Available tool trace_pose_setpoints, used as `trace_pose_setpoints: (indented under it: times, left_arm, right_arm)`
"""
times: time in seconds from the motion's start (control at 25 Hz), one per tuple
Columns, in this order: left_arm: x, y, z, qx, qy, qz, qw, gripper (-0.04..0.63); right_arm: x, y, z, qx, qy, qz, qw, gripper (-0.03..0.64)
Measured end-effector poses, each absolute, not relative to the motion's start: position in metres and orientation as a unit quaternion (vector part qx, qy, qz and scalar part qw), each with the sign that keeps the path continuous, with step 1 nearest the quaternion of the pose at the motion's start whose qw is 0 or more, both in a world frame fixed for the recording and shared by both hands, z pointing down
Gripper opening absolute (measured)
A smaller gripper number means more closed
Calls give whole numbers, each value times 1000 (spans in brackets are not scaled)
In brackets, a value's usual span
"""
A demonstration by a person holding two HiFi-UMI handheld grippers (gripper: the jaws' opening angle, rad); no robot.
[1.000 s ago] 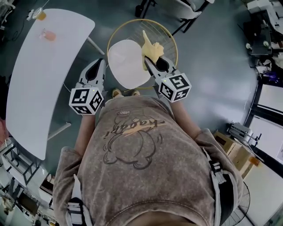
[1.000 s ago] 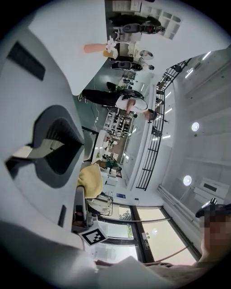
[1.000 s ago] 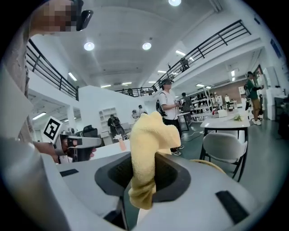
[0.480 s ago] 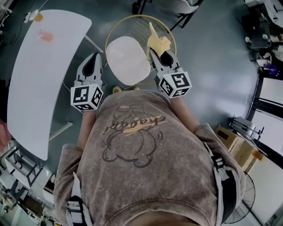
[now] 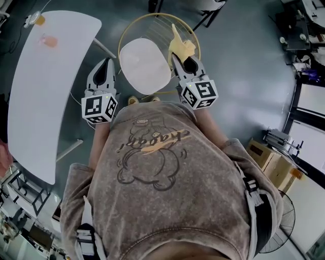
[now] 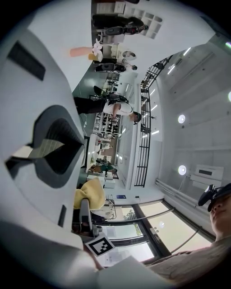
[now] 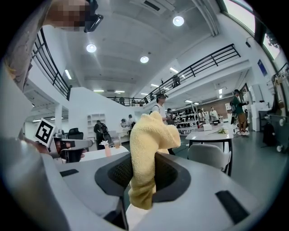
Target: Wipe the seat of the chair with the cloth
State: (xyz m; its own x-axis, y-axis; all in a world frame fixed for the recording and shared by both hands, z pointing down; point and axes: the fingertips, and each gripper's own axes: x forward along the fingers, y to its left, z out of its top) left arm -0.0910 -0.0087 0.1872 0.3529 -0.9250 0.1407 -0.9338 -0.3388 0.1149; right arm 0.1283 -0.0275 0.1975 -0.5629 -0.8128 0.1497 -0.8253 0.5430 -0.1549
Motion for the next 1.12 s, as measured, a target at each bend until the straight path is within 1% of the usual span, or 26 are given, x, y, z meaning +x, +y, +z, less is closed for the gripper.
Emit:
trace_pose_setpoints:
  times: [1.12]
  left_arm:
    - [-92,-9,193,810,-575,29,114,9]
  right_arm:
    - [129,-27,198,451,-885,104,45,117]
